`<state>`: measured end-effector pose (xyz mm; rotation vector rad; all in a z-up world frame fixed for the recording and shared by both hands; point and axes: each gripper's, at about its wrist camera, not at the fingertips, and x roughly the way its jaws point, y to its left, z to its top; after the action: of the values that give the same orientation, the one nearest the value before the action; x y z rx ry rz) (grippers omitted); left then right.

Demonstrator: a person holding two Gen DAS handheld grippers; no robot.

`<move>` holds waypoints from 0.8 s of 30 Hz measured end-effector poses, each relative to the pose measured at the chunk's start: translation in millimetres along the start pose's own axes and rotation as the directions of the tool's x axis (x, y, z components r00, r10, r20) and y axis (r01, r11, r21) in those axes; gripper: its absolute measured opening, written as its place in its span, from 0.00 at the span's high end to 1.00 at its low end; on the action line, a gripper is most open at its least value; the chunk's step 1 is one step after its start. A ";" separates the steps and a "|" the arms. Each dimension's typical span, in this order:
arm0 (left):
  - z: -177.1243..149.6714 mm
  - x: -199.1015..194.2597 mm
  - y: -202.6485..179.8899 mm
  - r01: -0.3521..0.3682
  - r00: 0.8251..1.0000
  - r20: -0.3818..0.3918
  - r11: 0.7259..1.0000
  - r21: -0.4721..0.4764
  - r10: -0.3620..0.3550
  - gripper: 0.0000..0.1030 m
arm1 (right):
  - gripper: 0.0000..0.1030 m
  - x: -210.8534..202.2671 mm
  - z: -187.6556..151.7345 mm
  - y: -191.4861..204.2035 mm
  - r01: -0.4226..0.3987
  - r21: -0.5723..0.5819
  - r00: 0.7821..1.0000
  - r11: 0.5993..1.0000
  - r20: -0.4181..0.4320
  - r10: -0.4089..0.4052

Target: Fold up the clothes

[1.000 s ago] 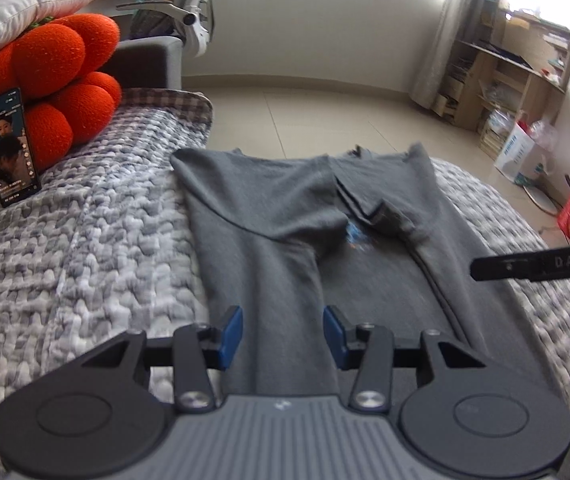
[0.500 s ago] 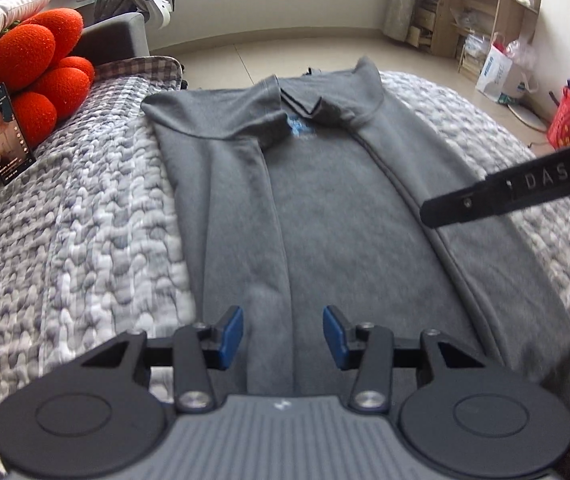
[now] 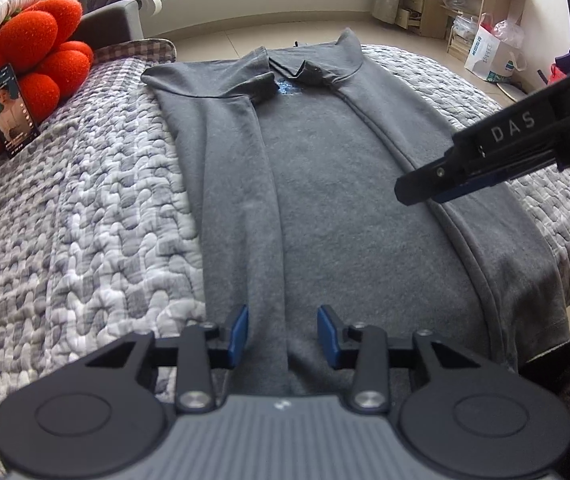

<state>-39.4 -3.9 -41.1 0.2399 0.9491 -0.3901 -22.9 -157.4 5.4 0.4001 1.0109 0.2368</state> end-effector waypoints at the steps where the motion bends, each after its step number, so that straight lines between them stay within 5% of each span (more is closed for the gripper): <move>1: -0.7 -2.6 2.7 0.010 1.000 -0.002 1.000 -0.007 -0.010 0.65 | 0.57 0.8 -0.9 0.6 -0.009 0.003 1.000 1.000 -0.006 0.009; 14: -14.6 -28.8 10.4 0.131 0.991 -0.018 0.991 0.041 -0.130 0.66 | 0.63 30.5 -3.6 23.6 -0.173 0.032 0.976 0.984 -0.130 0.176; 24: -18.1 -24.8 15.6 0.096 0.995 -0.025 0.995 0.040 -0.096 0.66 | 0.76 58.1 -4.0 42.2 -0.227 0.068 0.955 0.971 -0.179 0.236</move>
<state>-59.1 22.2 -30.3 0.2369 0.9785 -0.4963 3.2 -96.7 -23.1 0.5480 1.1553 0.4695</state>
